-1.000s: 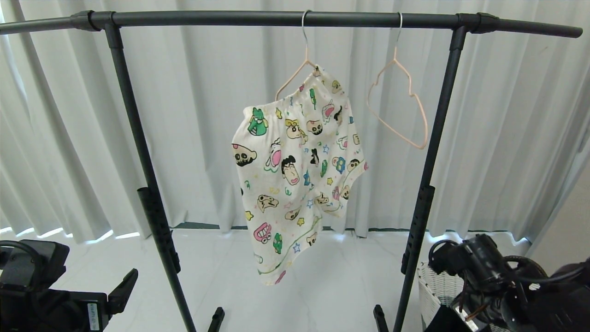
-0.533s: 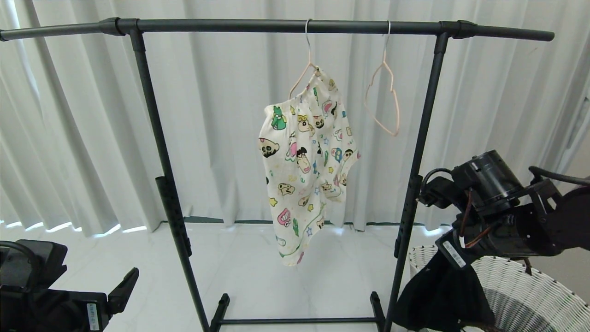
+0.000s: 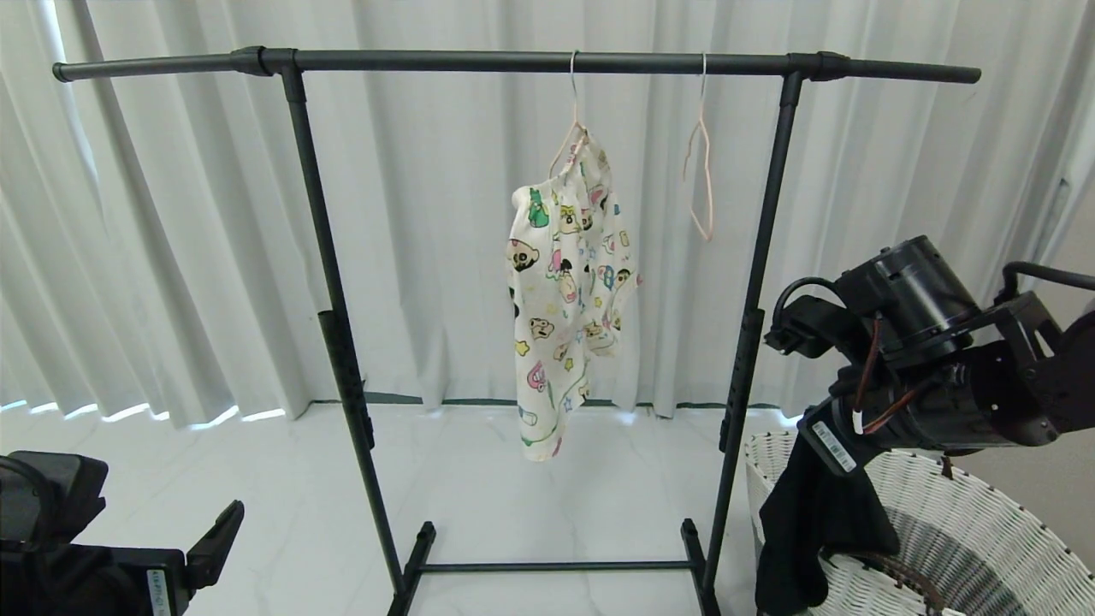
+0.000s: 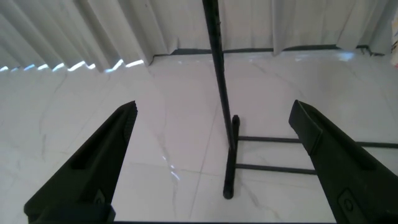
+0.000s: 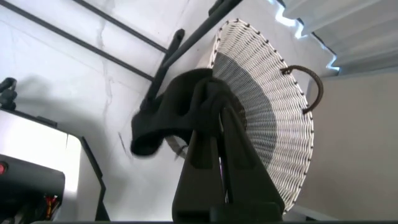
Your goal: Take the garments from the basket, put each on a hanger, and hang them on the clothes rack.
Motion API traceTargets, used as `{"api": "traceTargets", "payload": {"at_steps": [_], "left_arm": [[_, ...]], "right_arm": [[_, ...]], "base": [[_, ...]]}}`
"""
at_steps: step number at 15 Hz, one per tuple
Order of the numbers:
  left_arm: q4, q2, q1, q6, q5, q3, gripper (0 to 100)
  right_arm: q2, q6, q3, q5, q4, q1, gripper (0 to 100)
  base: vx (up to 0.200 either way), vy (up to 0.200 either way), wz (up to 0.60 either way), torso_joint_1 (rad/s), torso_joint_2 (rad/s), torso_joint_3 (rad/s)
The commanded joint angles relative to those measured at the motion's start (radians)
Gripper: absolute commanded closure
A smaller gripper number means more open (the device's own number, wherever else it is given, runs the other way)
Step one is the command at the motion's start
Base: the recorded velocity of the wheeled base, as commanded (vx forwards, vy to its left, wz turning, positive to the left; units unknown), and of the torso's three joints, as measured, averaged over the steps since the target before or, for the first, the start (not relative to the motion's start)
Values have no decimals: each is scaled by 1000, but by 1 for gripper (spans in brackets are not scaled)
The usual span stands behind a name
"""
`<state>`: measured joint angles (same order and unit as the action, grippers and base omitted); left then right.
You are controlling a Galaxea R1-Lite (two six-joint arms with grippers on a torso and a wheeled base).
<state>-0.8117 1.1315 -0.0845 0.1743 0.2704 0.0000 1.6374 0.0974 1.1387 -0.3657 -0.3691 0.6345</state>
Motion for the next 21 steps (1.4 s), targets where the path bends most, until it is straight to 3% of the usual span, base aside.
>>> {"api": "traceTargets", "payload": {"at_steps": [1,11,13,16,19,21], "left_arm": [[12,-41,0,1,0,0,0],[121,-156,-1,2,-5,0,0],[121,-156,-14,4,-5,0,0],[120,-174,-156,-4,-27,-6,0],[120,-208,-379,2,-188,-29,0],[120,-165,-472,1,-223,-78,0]], "right_arm": [[-2,1,6,-1,-1,17,100],[-1,1,26,1,-2,50,100],[2,-1,35,11,-1,65,100],[28,-30,102,83,3,106,100],[85,-73,237,149,4,174,100],[134,-111,343,163,4,220,100]], "base": [[0,200,0,2,2,7],[0,200,0,1,3,3],[0,0,0,0,0,0],[0,0,0,0,0,0],[0,0,0,0,0,0],[0,0,0,0,0,0]]}}
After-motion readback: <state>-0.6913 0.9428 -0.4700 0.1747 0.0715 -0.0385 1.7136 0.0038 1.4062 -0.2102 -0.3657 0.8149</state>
